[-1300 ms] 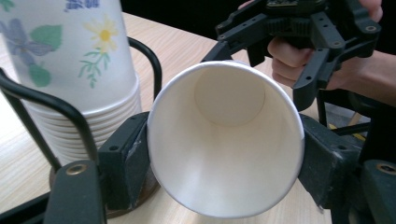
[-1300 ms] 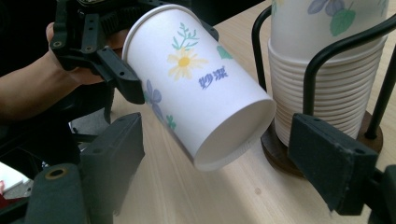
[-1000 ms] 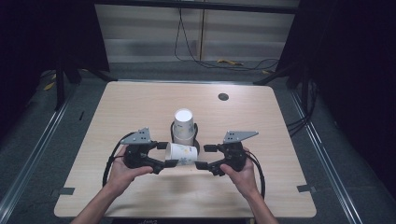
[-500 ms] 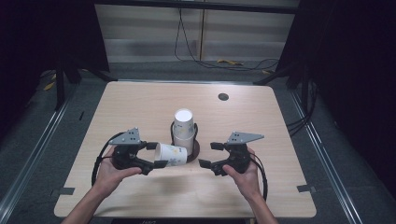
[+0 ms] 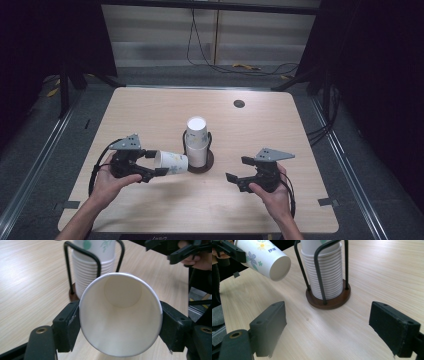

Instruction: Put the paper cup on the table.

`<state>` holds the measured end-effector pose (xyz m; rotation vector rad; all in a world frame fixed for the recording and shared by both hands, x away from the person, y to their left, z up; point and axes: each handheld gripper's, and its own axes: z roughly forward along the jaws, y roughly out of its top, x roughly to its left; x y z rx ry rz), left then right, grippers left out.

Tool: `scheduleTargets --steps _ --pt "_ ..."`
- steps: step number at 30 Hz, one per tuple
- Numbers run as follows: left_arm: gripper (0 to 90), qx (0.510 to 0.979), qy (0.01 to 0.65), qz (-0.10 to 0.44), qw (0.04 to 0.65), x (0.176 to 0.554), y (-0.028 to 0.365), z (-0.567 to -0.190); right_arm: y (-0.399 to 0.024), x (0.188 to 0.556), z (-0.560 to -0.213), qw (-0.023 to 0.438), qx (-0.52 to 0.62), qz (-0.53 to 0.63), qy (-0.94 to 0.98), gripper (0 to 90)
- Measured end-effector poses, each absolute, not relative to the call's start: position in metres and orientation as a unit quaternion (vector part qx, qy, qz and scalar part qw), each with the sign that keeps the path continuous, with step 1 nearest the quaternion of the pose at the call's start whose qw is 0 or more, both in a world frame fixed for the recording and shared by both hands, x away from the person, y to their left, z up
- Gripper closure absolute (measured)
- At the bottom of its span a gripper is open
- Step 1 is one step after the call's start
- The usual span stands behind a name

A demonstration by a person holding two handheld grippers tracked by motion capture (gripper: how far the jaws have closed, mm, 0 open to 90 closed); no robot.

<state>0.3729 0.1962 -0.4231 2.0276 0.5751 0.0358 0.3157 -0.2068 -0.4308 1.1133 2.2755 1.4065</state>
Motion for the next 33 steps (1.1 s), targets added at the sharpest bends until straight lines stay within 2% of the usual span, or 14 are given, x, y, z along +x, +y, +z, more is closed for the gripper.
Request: scheduleTargets --steps 15,18,33 --pt "26.0 0.85 0.269 0.034 0.452 0.382 0.211 -0.424 -0.221 0.308 -0.437 0.12 0.397 0.488 0.768 15.9" --pt "26.5 0.853 0.29 0.02 0.434 0.388 0.212 -0.422 -0.222 0.308 -0.437 0.12 0.397 0.488 0.768 15.9" --pt "25.8 0.881 0.279 0.056 0.378 0.418 0.208 -0.409 -0.224 0.31 -0.441 0.108 0.396 0.49 0.769 16.8"
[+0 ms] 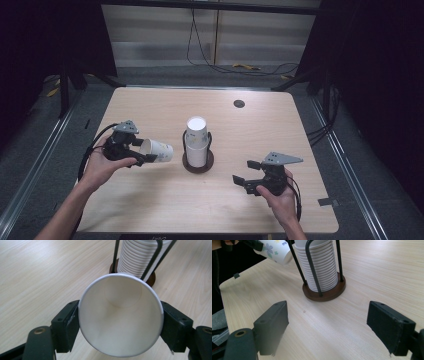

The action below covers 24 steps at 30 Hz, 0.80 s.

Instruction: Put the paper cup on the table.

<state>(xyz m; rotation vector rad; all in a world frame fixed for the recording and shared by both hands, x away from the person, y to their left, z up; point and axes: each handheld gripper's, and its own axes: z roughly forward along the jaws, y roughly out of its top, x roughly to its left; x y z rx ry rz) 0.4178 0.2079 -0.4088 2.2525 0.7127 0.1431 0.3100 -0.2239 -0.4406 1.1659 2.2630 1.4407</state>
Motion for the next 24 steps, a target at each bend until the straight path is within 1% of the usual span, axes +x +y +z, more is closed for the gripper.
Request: scheduleTargets --steps 4,11,24 --pt "25.7 0.887 0.276 0.056 0.366 0.425 0.203 -0.405 -0.222 0.309 -0.441 0.106 0.39 0.489 0.773 16.7" --pt "25.3 0.905 0.274 0.067 0.32 0.442 0.193 -0.4 -0.223 0.31 -0.441 0.105 0.391 0.489 0.772 16.6" --pt "24.1 0.915 0.28 0.066 0.282 0.459 0.193 -0.398 -0.223 0.311 -0.442 0.105 0.391 0.488 0.774 16.7"
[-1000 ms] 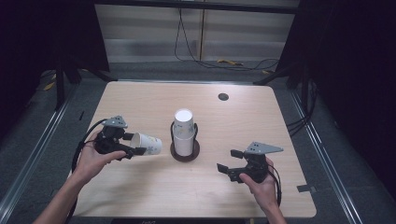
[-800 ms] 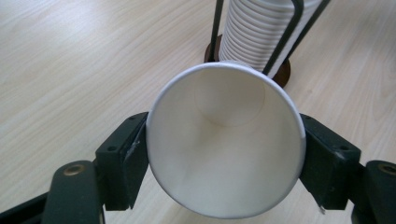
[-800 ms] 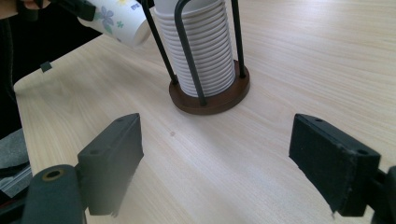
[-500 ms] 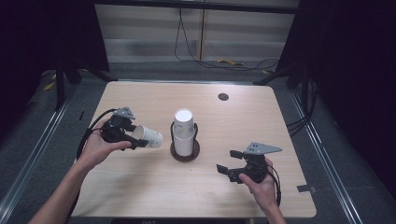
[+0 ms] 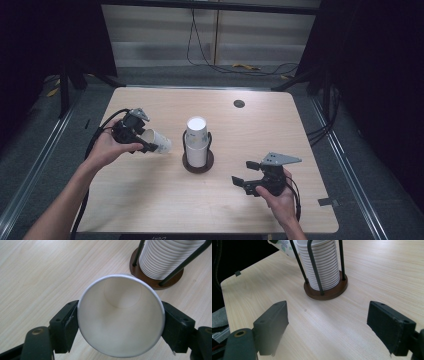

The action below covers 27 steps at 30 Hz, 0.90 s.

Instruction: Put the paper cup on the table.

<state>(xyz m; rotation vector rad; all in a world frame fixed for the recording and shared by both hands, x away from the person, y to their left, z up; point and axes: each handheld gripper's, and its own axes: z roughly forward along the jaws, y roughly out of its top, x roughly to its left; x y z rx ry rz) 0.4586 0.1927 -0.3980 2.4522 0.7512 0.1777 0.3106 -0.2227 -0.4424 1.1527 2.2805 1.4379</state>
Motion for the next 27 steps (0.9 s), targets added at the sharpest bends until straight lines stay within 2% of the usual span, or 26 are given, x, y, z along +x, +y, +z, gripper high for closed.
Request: scheduleTargets --steps 9,16,27 --pt "23.4 0.922 0.283 0.071 0.256 0.465 0.19 -0.4 -0.225 0.311 -0.442 0.108 0.393 0.488 0.772 16.7" --pt "23.8 0.934 0.263 0.07 0.232 0.466 0.181 -0.403 -0.225 0.311 -0.443 0.107 0.394 0.488 0.771 16.7" --pt "23.6 0.934 0.27 0.065 0.226 0.47 0.172 -0.408 -0.227 0.311 -0.442 0.111 0.397 0.486 0.77 16.7"
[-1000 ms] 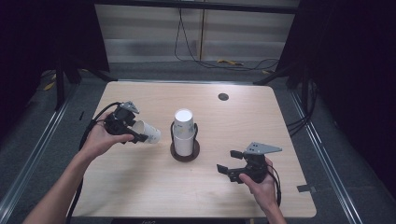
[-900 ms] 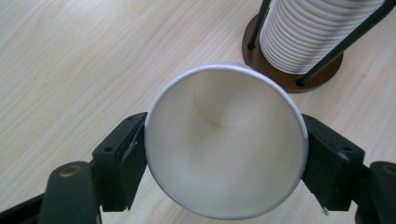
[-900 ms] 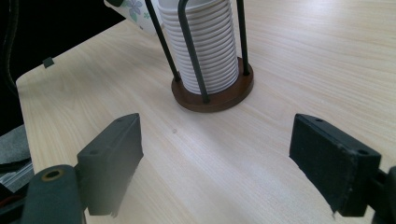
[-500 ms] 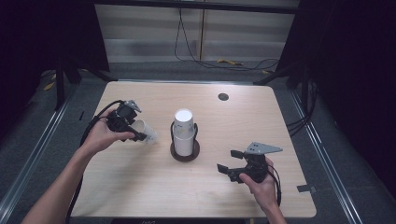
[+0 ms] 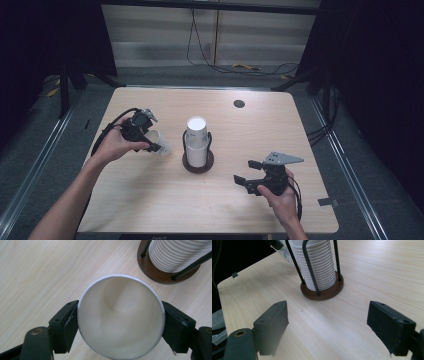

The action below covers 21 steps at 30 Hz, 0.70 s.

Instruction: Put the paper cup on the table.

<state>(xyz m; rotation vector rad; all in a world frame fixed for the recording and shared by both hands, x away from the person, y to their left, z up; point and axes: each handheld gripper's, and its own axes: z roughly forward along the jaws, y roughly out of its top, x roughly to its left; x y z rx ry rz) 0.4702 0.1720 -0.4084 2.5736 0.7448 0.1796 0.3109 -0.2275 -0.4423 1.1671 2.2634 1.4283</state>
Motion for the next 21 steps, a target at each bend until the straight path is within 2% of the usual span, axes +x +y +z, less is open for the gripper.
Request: scheduleTargets --steps 8,21 --pt "23.3 0.94 0.264 0.064 0.206 0.47 0.161 -0.421 -0.227 0.311 -0.444 0.109 0.398 0.484 0.772 16.7" --pt "21.0 0.932 0.274 0.086 0.22 0.467 0.148 -0.423 -0.226 0.311 -0.445 0.111 0.4 0.479 0.774 16.7"
